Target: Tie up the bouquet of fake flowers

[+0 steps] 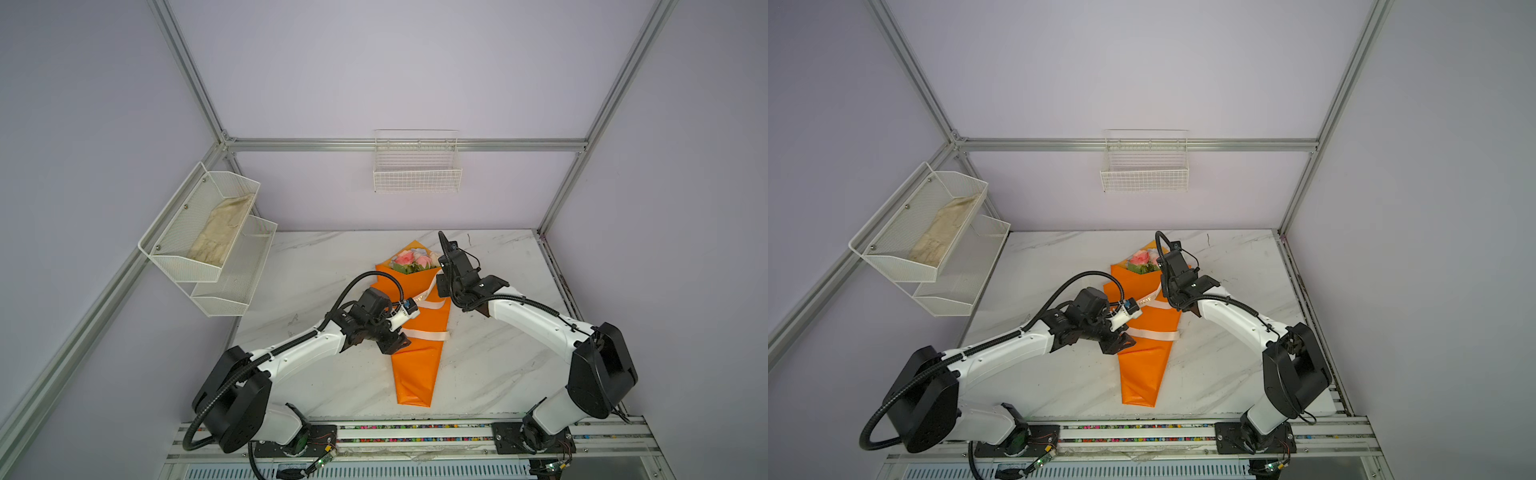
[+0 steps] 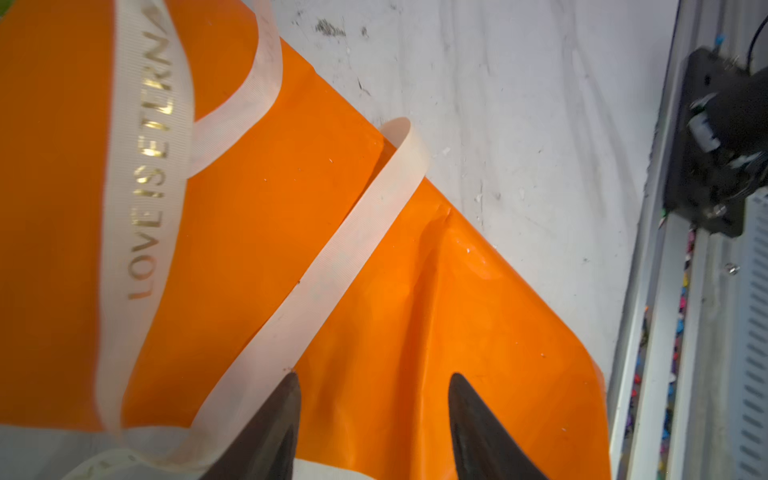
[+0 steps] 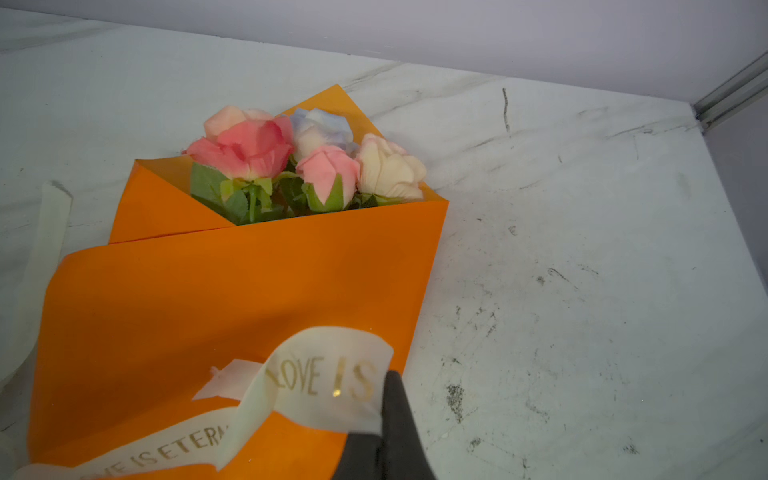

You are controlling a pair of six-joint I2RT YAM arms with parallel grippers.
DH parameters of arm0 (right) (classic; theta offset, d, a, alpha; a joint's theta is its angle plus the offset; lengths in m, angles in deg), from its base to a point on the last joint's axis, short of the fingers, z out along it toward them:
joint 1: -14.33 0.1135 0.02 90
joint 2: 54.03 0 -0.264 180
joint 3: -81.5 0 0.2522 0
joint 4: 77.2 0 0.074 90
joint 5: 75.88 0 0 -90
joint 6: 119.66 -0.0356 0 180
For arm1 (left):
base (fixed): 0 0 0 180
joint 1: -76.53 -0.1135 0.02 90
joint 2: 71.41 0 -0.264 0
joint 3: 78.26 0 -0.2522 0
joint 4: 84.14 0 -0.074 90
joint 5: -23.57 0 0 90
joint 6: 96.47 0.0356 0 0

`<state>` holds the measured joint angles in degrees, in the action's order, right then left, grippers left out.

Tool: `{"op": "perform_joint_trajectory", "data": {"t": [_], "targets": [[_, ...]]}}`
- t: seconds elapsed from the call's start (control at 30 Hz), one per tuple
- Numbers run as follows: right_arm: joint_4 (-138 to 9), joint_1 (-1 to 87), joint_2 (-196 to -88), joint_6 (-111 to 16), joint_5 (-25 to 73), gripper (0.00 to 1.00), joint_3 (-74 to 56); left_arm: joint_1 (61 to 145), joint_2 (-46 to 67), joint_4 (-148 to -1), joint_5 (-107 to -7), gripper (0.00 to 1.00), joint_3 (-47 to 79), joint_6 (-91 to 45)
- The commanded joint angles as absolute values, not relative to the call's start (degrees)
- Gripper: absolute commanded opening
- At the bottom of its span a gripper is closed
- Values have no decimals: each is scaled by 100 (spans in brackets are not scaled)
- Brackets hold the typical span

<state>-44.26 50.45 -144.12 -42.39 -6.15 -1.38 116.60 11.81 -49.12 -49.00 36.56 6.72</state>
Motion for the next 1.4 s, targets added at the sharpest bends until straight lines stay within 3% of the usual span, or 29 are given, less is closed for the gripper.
{"op": "perform_joint_trajectory", "data": {"t": [0.0,0.33,0.6,0.77,1.0,1.27,1.37], "targets": [[-4305,5050,-14227,-4411,-411,0,-174,11713,1403,-4972,-5645,56,2934,1336],[-4390,4958,-14221,-4493,-234,0,-22,11731,2070,-5069,-6358,62,2669,1595],[-4485,4888,-14257,-4517,-121,0,142,11731,2619,-4750,-6355,57,2437,1620],[-4551,4861,-14308,-4530,-57,0,185,11735,2800,-4538,-6341,47,2311,1625],[-4613,4857,-14345,-4557,5,0,213,11735,2652,-4587,-6259,17,2366,1625],[-4664,4846,-14349,-4532,164,0,271,11740,2169,-4635,-6009,1,2525,1462],[-4758,4809,-14356,-4461,593,0,290,11740,1836,-4767,-5913,0,2695,1311]]}}
